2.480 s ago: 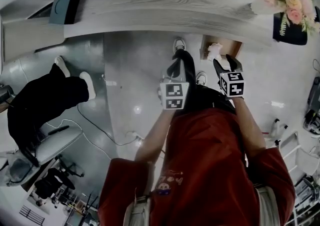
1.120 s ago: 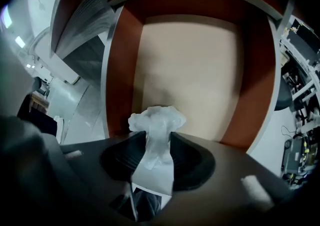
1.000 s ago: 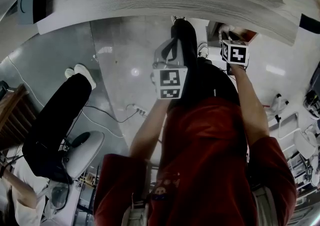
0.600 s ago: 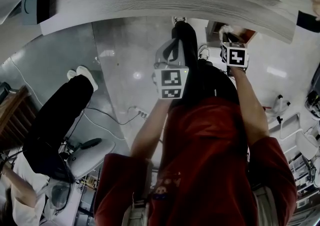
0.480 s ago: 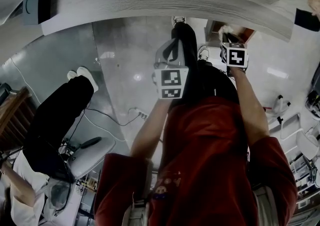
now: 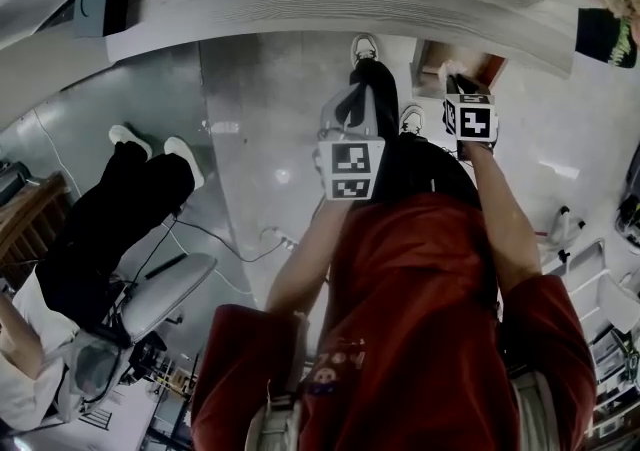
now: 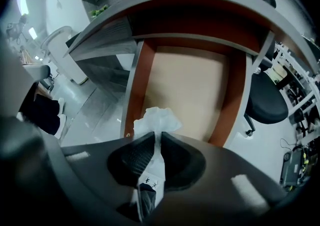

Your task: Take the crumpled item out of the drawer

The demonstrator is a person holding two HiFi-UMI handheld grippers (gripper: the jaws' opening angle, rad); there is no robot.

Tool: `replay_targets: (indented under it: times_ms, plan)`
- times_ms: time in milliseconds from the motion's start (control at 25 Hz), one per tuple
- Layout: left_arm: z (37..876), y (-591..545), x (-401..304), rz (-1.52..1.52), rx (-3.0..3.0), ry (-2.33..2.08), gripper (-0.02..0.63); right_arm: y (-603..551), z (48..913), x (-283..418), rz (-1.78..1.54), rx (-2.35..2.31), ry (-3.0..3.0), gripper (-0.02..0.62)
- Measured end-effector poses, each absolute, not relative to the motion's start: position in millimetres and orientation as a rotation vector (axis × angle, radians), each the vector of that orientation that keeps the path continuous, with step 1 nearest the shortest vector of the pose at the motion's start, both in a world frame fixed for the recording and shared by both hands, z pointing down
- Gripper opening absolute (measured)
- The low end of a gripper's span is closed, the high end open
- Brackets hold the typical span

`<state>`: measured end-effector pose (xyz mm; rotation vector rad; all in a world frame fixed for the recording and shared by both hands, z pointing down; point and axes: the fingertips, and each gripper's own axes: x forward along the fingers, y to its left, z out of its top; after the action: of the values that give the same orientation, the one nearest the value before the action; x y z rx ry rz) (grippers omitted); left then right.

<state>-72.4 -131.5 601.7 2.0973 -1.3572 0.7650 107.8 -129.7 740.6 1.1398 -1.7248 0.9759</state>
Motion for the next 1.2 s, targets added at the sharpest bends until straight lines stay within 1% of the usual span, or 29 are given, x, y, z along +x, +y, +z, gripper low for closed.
replay_targets:
  times_ms: [360,680,920,1200]
  plan:
    - [561,-105,-55,0.747,2.148,-1.443,-0.003,-115,697,123,0.969,1.199,-1.836,0.041]
    - [528,-77,-41,0.697,2.183,-1.5,-0.003,-97,648,129,0.875,1.209,-1.93,0.041]
    - [511,-56,-28,0.655,2.187,-1.528,-0.003,-73,614,134,0.927,1.229,-1.998,0.041]
    - [499,-41,-28,0.628,2.181,-1.584,-0.003,-63,572,146,0.866,1.271,-2.08,0.041]
